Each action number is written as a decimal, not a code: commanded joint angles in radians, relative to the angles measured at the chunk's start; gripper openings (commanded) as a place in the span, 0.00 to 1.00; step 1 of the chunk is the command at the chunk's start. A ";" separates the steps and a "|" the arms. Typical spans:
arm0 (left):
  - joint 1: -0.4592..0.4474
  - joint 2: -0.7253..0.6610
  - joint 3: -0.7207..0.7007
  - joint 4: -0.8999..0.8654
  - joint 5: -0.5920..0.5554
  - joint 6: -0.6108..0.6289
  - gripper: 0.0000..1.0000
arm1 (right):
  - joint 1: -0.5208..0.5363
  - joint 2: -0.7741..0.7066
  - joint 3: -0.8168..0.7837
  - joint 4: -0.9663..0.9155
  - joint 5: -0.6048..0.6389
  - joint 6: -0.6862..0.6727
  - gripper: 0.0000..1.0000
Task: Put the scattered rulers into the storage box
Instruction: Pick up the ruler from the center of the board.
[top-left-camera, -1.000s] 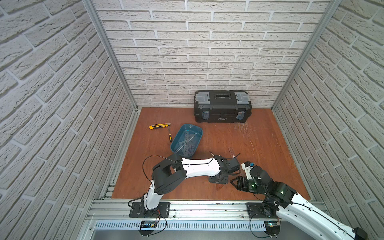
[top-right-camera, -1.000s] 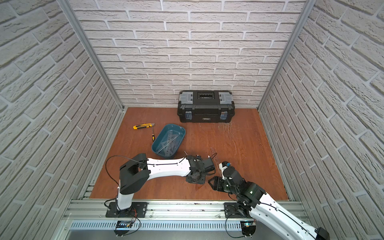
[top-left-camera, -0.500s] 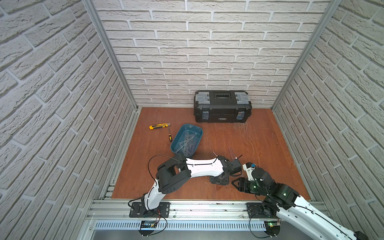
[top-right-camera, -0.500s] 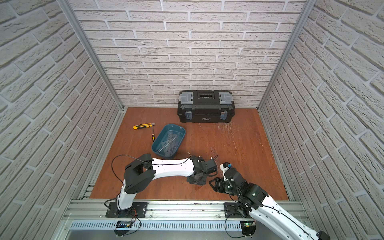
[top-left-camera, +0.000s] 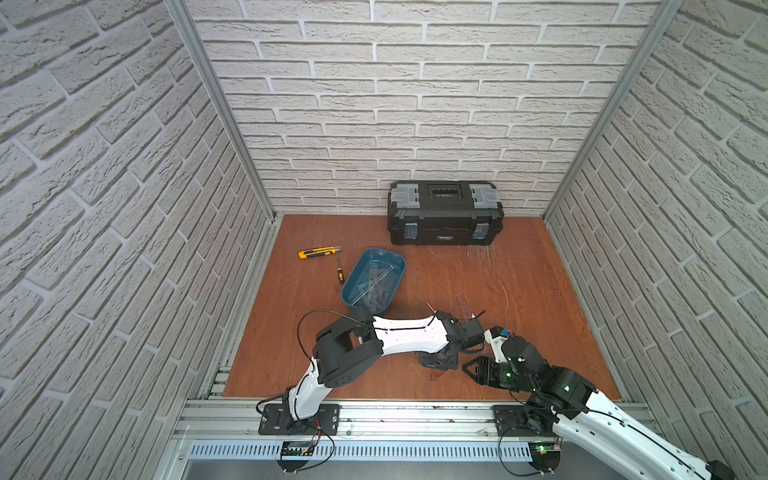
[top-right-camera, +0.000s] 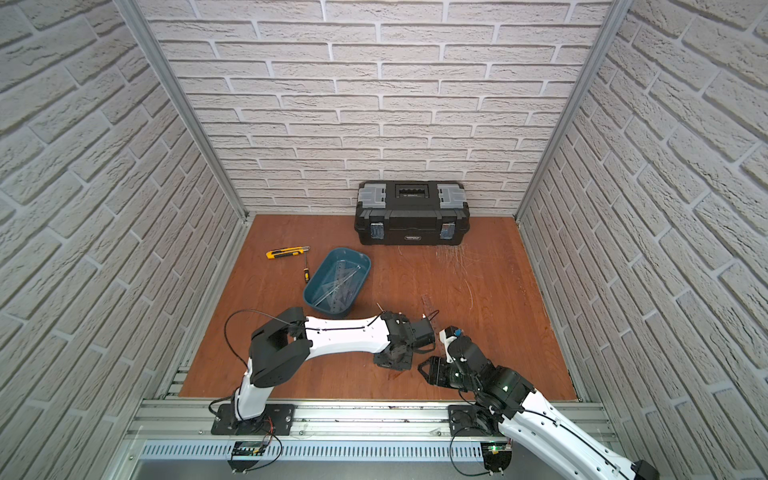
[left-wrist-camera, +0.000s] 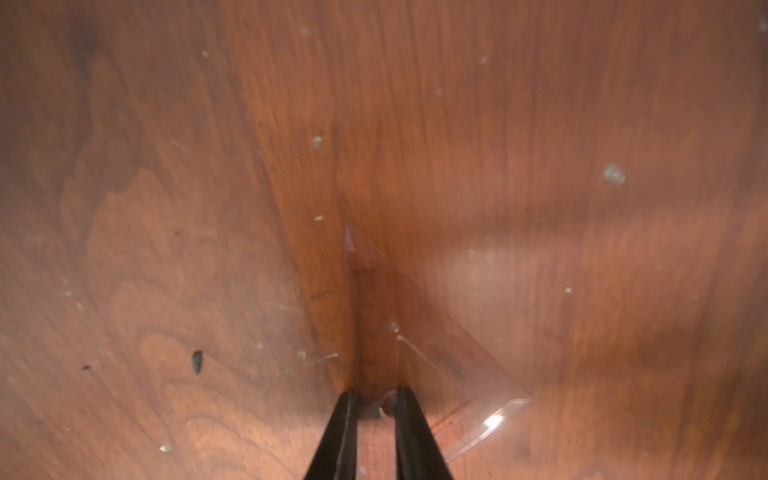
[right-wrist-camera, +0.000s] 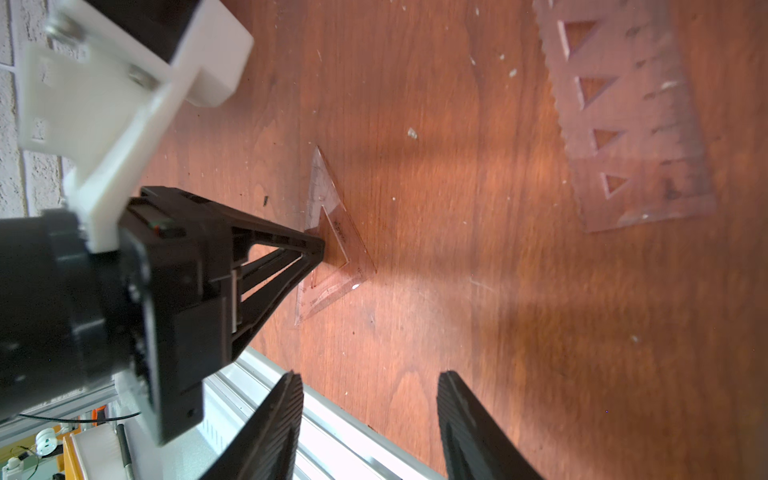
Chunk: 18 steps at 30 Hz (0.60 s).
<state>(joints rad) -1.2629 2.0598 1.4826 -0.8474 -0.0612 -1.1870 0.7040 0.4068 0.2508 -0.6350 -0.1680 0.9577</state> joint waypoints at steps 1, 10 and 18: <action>-0.004 0.014 -0.061 0.025 0.021 0.002 0.16 | 0.004 0.037 -0.033 0.094 -0.045 0.024 0.56; 0.012 -0.056 -0.155 0.109 0.031 -0.009 0.16 | 0.006 0.170 -0.054 0.231 -0.090 0.032 0.56; 0.028 -0.092 -0.215 0.174 0.055 -0.009 0.15 | 0.006 0.253 -0.065 0.329 -0.078 0.045 0.56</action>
<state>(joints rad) -1.2438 1.9560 1.3224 -0.6762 -0.0341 -1.1896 0.7052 0.6407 0.1951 -0.3855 -0.2485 0.9916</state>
